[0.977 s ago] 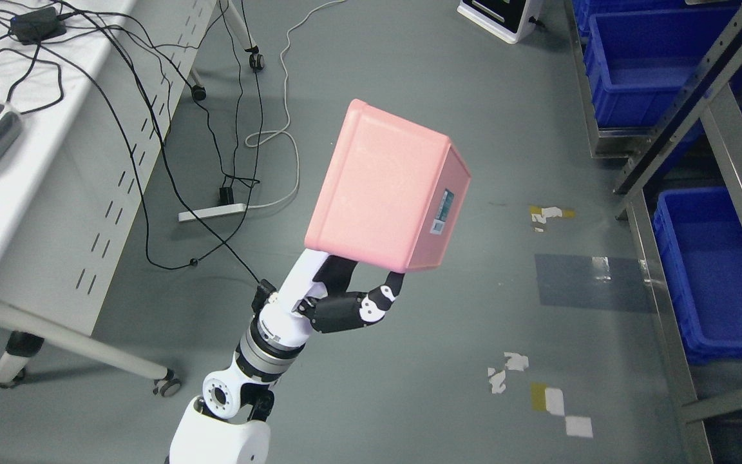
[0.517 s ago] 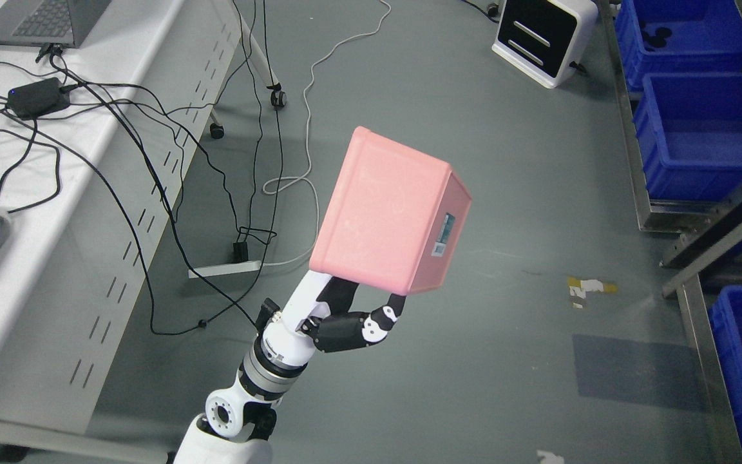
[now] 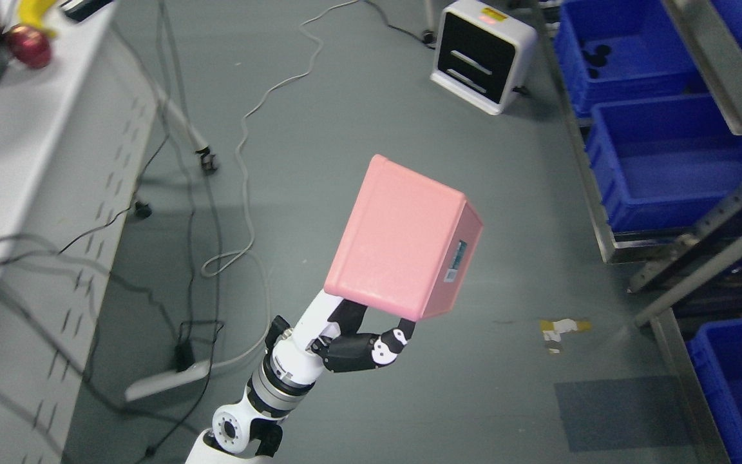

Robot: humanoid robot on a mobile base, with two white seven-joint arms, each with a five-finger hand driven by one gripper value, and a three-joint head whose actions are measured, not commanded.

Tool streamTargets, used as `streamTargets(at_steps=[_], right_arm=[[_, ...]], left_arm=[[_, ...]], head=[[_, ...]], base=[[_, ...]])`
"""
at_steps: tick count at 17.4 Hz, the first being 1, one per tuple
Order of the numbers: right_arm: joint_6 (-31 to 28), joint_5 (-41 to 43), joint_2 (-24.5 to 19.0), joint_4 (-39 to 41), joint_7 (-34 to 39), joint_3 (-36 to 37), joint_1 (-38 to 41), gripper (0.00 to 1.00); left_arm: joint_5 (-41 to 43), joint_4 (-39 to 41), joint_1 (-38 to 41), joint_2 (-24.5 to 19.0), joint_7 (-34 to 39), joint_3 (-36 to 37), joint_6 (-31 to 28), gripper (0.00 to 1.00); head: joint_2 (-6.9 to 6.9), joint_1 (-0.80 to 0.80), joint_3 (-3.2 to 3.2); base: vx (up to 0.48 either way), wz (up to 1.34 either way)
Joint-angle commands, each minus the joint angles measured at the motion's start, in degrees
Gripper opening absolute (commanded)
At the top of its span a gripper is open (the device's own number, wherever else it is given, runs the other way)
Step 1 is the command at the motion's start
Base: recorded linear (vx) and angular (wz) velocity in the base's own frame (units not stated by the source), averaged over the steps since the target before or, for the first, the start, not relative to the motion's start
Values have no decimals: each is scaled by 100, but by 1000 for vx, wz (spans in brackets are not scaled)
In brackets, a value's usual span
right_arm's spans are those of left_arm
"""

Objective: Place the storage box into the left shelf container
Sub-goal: 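Lift the pink box with the left hand while the robot turns, then lower the pink box into the blue bin on the rack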

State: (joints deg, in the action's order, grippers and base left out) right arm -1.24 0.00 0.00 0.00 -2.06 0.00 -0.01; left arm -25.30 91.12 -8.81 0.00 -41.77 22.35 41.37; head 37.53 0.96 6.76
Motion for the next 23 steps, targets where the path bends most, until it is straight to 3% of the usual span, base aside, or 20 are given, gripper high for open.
streamTargets(at_steps=[1, 7, 11, 13, 16, 23], right_arm=[[1, -9, 100, 100, -40, 26, 54, 100], [1, -9, 100, 100, -40, 26, 54, 100], [1, -9, 100, 100, -40, 26, 54, 100], [1, -9, 100, 100, -40, 26, 54, 100], [1, -9, 100, 100, -40, 26, 54, 100], [1, -9, 100, 100, -40, 26, 54, 100]], left_arm=[[43, -103, 362, -100, -120, 620, 12, 1], [674, -375, 1267, -100, -525, 569, 12, 1], [1535, -892, 1049, -100, -743, -895, -111, 1], [1913, -1235, 646, -183, -1042, -1643, -173, 1], [2738, -1587, -294, -746, -1175, -2471, -173, 1], [4611, -2211, -2359, -799, -1983, -2596, -630, 1]], head=[[0, 0, 0], [0, 0, 0], [0, 0, 0], [0, 0, 0], [0, 0, 0], [0, 0, 0]], base=[[511, -1026], [394, -1212], [266, -1300], [223, -1195], [192, -1004], [113, -882]])
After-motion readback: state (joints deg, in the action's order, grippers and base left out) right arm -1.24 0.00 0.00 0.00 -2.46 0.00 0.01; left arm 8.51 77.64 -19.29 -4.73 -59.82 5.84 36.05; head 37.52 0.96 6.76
